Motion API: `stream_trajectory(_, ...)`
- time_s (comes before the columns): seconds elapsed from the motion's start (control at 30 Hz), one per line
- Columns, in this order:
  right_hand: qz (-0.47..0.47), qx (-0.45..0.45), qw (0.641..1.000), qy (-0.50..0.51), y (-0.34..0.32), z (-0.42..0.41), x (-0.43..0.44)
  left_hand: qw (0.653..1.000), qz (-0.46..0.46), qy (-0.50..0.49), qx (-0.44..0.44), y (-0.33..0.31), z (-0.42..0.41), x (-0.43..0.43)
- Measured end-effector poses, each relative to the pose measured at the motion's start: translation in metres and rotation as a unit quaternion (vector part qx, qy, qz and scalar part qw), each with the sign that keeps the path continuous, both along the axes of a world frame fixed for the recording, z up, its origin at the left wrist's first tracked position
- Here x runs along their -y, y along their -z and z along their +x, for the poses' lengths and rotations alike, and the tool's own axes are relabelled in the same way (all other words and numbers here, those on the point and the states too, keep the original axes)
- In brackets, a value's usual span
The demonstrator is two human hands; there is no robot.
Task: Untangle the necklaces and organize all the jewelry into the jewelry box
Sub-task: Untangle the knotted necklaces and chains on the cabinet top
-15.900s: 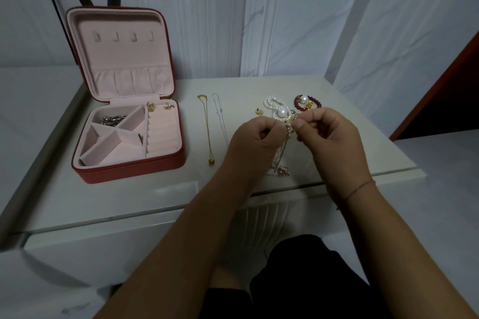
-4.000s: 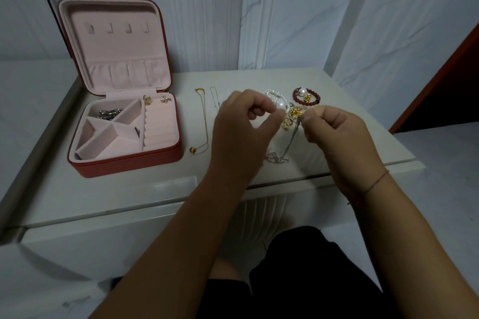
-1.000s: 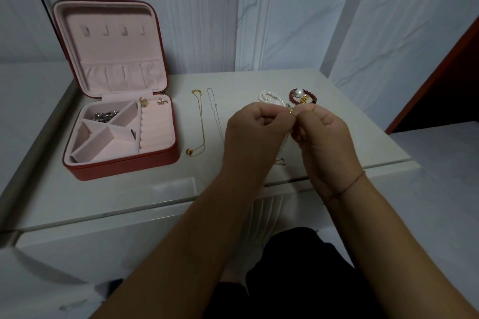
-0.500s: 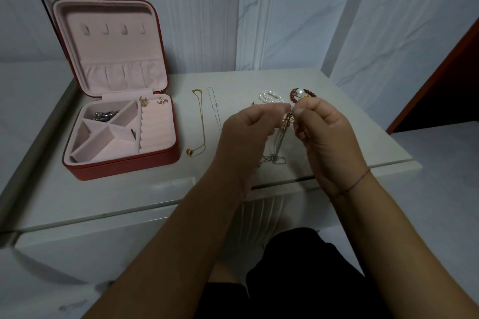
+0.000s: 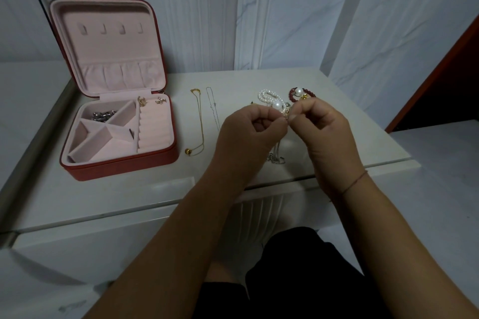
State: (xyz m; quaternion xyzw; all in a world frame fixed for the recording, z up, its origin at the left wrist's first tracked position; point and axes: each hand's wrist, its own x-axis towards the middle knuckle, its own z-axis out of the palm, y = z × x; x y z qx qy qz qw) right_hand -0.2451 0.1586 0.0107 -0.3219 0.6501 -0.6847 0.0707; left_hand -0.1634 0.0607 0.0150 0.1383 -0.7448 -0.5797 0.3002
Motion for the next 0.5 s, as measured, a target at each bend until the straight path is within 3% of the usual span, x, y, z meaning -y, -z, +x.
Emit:
stream_trajectory(0.07, -0.001, 0.025, 1.000, -0.012, -0.0010, 0.0013, 0.0014, 1.000, -0.006, -0.009, -0.007, -0.0006, -0.0006, -0.0006)
stream_trajectory(0.2, -0.058, 0.182, 0.979, -0.064, -0.0017, 0.0033, 0.0061, 0.989, 0.137, 0.059, 0.002, -0.0045, 0.0003, -0.0035)
stream_trajectory(0.3, -0.047, 0.197, 0.977, -0.072, -0.0007, 0.0038, 0.0052, 0.982, 0.164, 0.097, 0.016, -0.0008, -0.0013, -0.0017)
stream_trajectory(0.4, -0.017, 0.165, 0.985, -0.058, -0.0005, 0.0023, 0.0027, 0.987, 0.130, 0.093, 0.025, 0.0004, -0.0004, 0.0004)
stream_trajectory(0.5, 0.012, 0.115, 0.993, -0.035, 0.0016, 0.0024, 0.0037, 0.998, -0.015, 0.050, 0.020, -0.0006, 0.0002, 0.0031)
